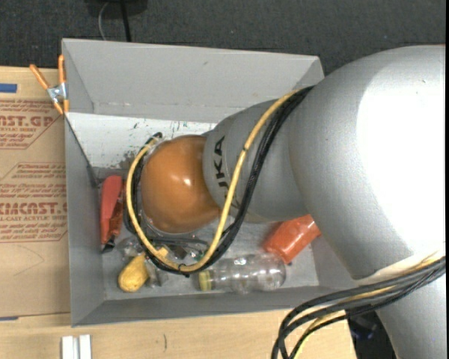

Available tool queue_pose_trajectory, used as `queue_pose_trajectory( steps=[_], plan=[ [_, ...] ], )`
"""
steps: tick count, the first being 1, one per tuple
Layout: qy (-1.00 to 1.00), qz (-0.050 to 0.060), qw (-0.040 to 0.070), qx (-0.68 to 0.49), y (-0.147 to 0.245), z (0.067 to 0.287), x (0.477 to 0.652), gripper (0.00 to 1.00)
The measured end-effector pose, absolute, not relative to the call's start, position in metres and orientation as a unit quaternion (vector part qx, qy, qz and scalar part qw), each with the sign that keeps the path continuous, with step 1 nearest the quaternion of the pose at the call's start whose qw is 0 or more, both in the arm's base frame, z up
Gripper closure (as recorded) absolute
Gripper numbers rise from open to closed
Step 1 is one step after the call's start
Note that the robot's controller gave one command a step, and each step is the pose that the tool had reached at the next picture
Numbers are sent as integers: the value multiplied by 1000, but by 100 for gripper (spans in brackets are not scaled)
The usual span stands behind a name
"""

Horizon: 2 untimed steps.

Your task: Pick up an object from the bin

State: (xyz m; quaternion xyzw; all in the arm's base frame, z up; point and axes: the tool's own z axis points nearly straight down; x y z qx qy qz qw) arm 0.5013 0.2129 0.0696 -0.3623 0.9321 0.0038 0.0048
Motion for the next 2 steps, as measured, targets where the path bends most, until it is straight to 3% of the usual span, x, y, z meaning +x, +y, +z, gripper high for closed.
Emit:
queue_pose_trajectory(
  steps=[1,2],
  plan=[
    [932,4,5,-362,213,70,501,100],
    [934,4,1,-358,218,111,503,100]
  ],
)
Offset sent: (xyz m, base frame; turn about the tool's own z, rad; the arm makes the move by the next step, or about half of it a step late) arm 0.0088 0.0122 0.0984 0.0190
